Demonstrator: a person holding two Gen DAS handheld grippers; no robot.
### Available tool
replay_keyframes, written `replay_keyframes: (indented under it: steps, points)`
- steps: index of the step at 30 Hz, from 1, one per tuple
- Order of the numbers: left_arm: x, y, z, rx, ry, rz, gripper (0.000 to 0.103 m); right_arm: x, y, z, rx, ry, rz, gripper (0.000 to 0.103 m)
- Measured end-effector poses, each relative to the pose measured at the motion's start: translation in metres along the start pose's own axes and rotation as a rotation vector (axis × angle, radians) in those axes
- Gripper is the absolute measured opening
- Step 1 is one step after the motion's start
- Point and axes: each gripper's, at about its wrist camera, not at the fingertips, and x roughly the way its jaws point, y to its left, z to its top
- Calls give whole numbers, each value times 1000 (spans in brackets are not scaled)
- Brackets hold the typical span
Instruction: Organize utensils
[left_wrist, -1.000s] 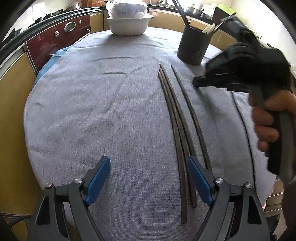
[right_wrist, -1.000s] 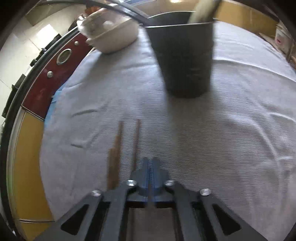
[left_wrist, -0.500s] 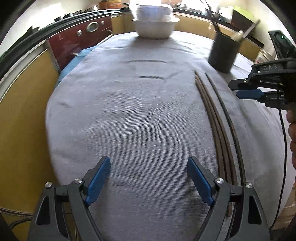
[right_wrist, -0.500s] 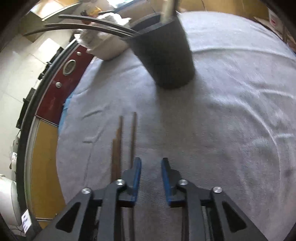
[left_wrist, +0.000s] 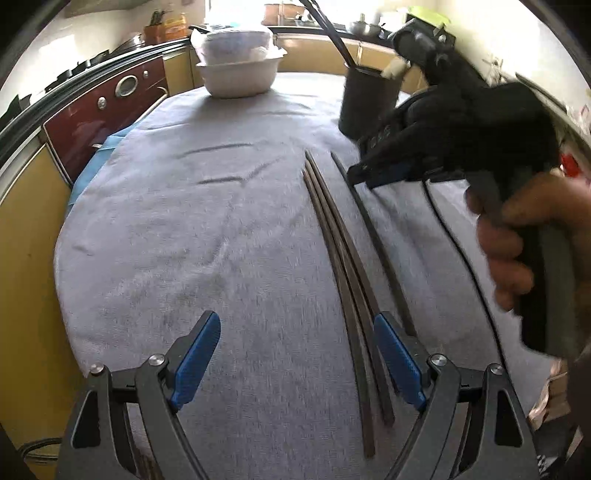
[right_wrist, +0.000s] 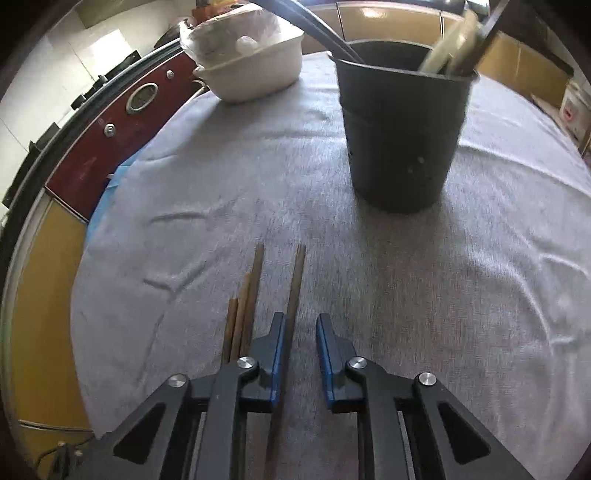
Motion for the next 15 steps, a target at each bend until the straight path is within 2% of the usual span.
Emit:
replay_keyframes:
  steps: [3,6,9,11,15]
  points:
    - [0,1,-10,4,26,-14,86,-5,-9,-8,-2,5,-1,12]
    - [0,-1,-27,14,64,-11,86,-11,-18,-18,3,4,26,12]
    - [-9,-5,-40,45,72,-9,86,-16,-23,-24,57,23,105,15]
    - [-12,-6,-46,49,78,-6,86,-17,-25,-27,71,25,122,16]
    - [-8,-8,-41,53,75,20,86,-19,-32,-33,96,21,141,16]
